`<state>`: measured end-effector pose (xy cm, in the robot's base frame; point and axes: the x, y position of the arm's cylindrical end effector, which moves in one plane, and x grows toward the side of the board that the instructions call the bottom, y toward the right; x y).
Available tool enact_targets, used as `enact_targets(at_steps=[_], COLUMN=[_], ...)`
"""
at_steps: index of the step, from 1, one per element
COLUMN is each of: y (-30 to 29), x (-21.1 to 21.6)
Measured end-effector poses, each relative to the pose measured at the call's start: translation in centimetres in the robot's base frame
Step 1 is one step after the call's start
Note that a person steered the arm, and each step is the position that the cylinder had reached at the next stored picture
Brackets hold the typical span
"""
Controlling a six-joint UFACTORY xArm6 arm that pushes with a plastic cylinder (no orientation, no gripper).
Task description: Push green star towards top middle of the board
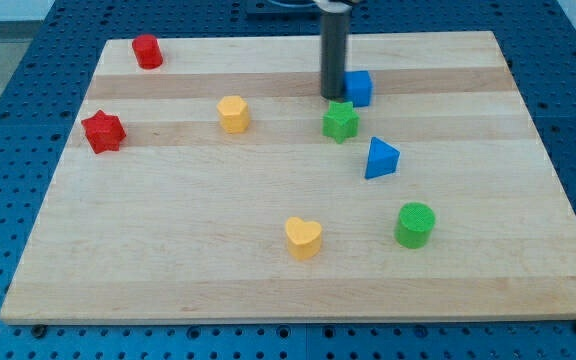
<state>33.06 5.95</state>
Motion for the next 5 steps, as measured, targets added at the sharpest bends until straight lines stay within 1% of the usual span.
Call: enact_targets(at_steps=[2,3,4,5], y=[6.1,10.4,9.4,5.1], x=[0.7,2.4,5.4,5.6])
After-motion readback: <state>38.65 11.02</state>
